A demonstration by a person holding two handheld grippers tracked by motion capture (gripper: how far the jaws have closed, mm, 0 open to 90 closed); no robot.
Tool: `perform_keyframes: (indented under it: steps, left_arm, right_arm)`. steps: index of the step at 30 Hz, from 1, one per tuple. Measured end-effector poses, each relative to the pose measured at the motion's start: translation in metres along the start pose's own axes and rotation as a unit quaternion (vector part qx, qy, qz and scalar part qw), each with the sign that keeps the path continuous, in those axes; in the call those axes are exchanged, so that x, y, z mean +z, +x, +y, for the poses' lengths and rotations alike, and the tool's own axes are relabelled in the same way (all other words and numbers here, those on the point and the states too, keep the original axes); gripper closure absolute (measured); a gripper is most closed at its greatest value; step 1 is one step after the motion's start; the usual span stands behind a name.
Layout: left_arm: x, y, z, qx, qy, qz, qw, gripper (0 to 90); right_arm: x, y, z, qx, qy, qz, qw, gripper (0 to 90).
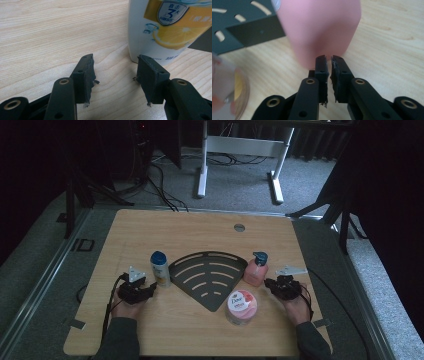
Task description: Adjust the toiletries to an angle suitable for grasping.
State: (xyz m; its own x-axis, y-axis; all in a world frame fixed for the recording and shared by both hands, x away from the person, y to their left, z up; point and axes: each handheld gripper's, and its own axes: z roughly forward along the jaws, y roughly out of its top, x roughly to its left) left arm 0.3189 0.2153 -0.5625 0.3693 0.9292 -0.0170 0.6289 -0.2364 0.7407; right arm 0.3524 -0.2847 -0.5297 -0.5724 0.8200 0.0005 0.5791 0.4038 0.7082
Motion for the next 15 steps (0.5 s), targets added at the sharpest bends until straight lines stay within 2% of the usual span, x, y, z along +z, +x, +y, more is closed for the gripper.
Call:
perform_keyframes:
  steps: [12,15]
  left_arm:
    - [-0.001,-0.002,-0.001,0.006,0.002,-0.005,1.0000,45.7]
    - [-0.002,-0.002,-0.001,0.009,0.002,-0.006,0.9999,45.7]
  right_arm:
    - [-0.016,0.011,-0.018,-0.017,0.007,0.017,0.9997,69.8]
    - [-0.025,0.018,-0.025,-0.023,-0.003,0.035,0.9991,68.0]
